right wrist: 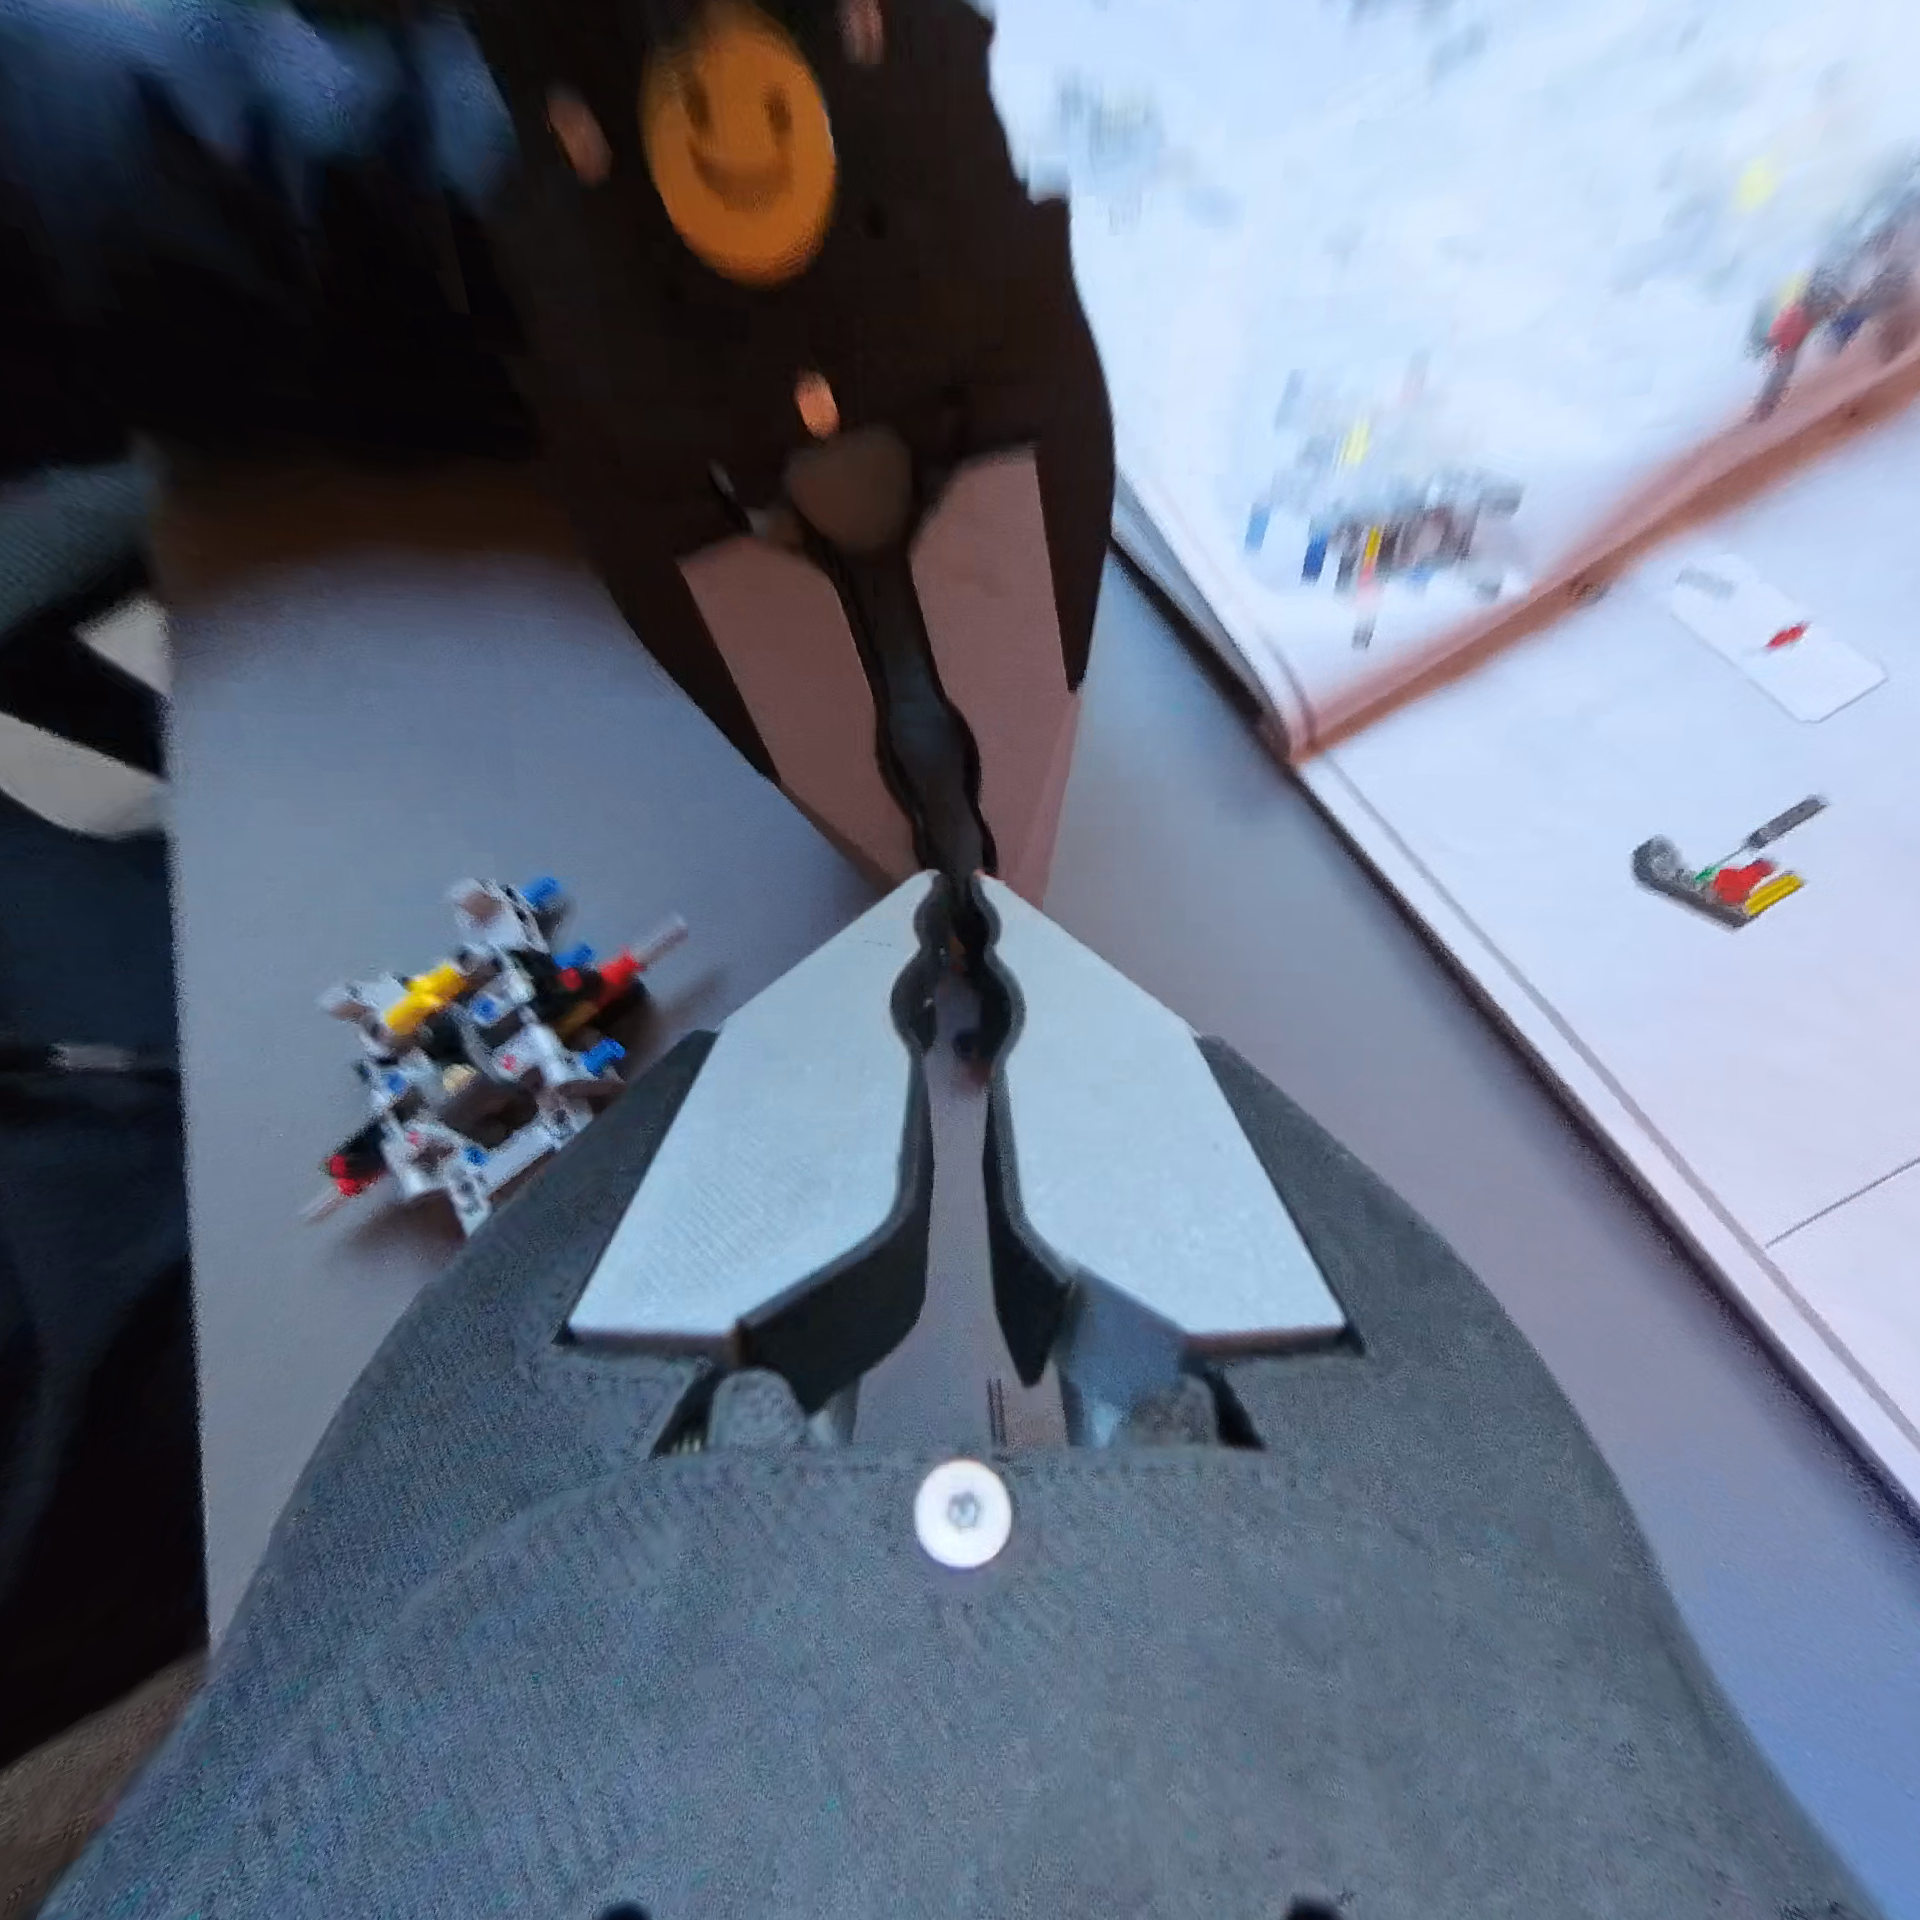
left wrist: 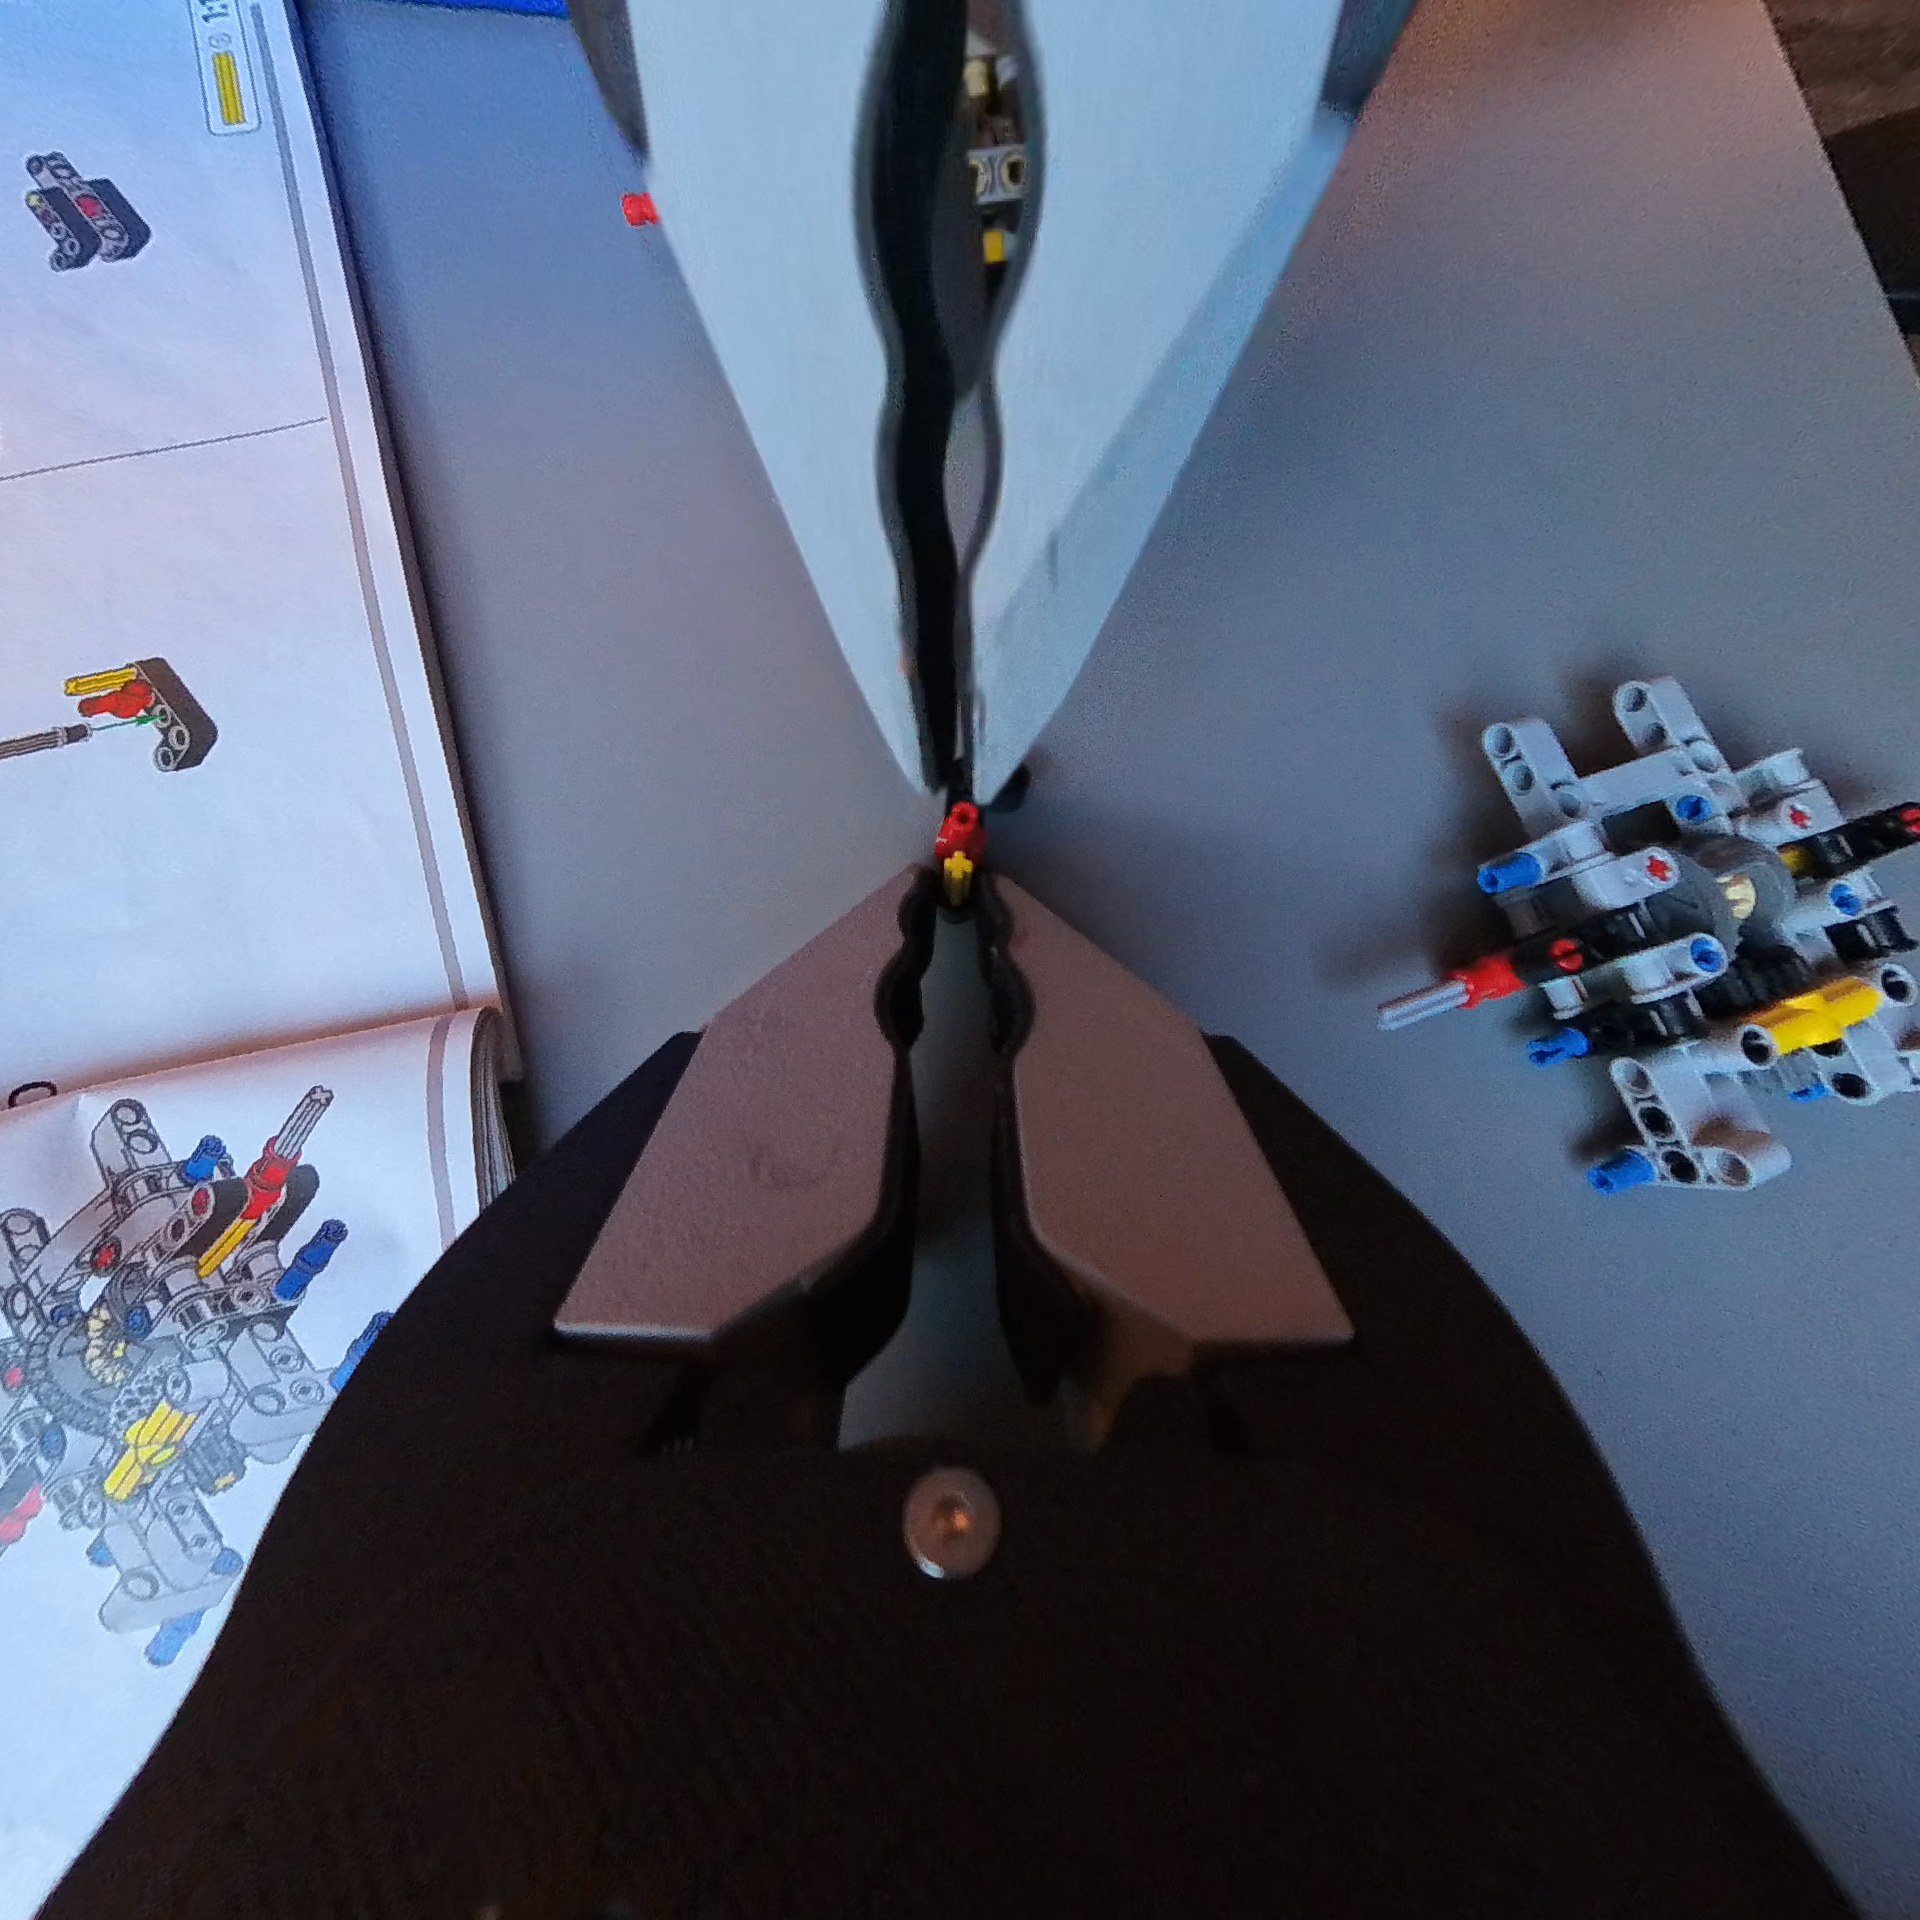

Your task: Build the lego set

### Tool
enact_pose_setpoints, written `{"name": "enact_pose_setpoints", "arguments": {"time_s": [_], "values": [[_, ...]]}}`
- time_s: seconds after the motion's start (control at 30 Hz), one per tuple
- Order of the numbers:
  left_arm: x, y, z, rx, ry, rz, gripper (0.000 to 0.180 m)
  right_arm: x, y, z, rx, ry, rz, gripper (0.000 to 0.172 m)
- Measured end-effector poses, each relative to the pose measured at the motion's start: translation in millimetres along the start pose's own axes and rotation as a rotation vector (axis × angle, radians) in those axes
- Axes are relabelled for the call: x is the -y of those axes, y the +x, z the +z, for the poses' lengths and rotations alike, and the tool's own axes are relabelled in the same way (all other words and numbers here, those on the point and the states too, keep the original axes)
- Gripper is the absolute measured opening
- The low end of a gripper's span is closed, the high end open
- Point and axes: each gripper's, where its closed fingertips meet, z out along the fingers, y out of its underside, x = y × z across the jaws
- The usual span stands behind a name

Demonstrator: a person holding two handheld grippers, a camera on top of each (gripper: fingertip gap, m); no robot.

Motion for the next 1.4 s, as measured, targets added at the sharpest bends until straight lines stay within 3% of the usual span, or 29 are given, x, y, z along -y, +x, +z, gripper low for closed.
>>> {"name": "enact_pose_setpoints", "arguments": {"time_s": [0.17, 0.37, 0.63, 0.97, 1.4], "values": [[0.2, 0.0, 0.1, 0.001, 0.0, -0.003, 0.006, -8.6, -3.0, -10.2, -0.074, 0.029, -0.013, 0.012], [2.3, 5.3, 2.6, -0.02, -0.003, -0.014, 0.006, -27.1, -0.9, -10.2, -0.212, 0.041, -0.076, 0.012], [2.9, 6.8, 3.5, -0.025, -0.003, -0.015, 0.006, -36.3, 5.1, 7.2, -0.278, -0.055, -0.108, 0.018], [2.1, 7.6, 3.2, -0.041, -0.005, -0.008, 0.006, -40.9, 3.5, 15.9, -0.226, -0.15, -0.177, 0.003], [1.8, 8.2, 3.1, -0.049, -0.006, -0.01, 0.005, -43.1, 3.2, 16.0, -0.045, -0.325, -0.521, 0.003]]}}
